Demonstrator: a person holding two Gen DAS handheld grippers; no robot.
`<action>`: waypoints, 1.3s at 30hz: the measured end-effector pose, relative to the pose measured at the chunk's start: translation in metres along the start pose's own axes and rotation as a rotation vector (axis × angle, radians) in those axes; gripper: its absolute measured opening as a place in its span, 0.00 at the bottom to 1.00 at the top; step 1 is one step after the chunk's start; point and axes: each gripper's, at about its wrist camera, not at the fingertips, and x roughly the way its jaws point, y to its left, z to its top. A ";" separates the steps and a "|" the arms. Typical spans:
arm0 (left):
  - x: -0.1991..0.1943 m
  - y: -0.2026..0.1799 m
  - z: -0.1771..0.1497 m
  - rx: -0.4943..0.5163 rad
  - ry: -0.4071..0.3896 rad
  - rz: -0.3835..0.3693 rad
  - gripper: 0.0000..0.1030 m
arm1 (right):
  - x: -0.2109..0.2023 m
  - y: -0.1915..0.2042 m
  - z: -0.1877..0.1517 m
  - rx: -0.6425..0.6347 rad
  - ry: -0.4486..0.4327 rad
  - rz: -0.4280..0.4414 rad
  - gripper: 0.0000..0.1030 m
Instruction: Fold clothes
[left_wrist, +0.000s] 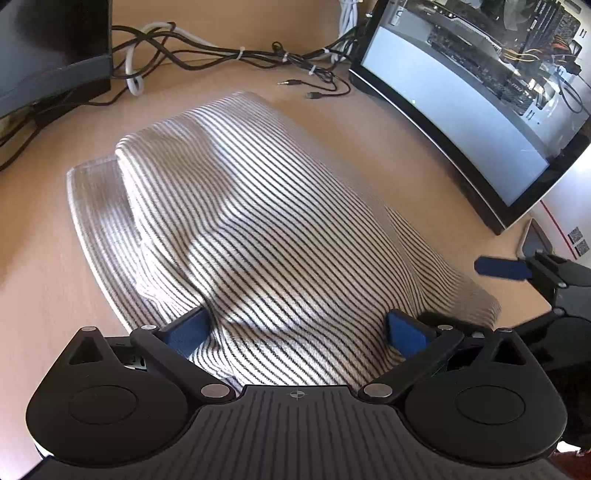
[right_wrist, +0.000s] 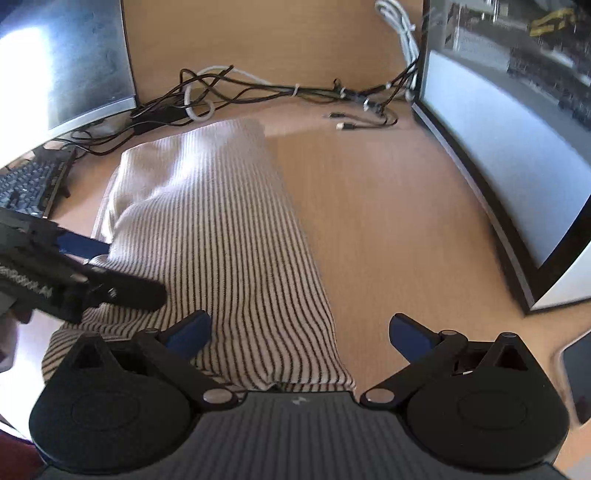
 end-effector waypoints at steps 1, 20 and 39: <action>-0.004 0.002 -0.001 -0.003 -0.005 0.001 1.00 | -0.002 -0.002 0.002 -0.002 0.004 0.022 1.00; -0.024 -0.001 -0.034 0.163 0.004 0.057 1.00 | -0.012 0.022 -0.011 -0.123 -0.030 -0.242 1.00; -0.041 0.025 -0.043 0.124 -0.016 0.142 1.00 | -0.043 0.077 -0.025 -0.649 0.038 0.291 0.79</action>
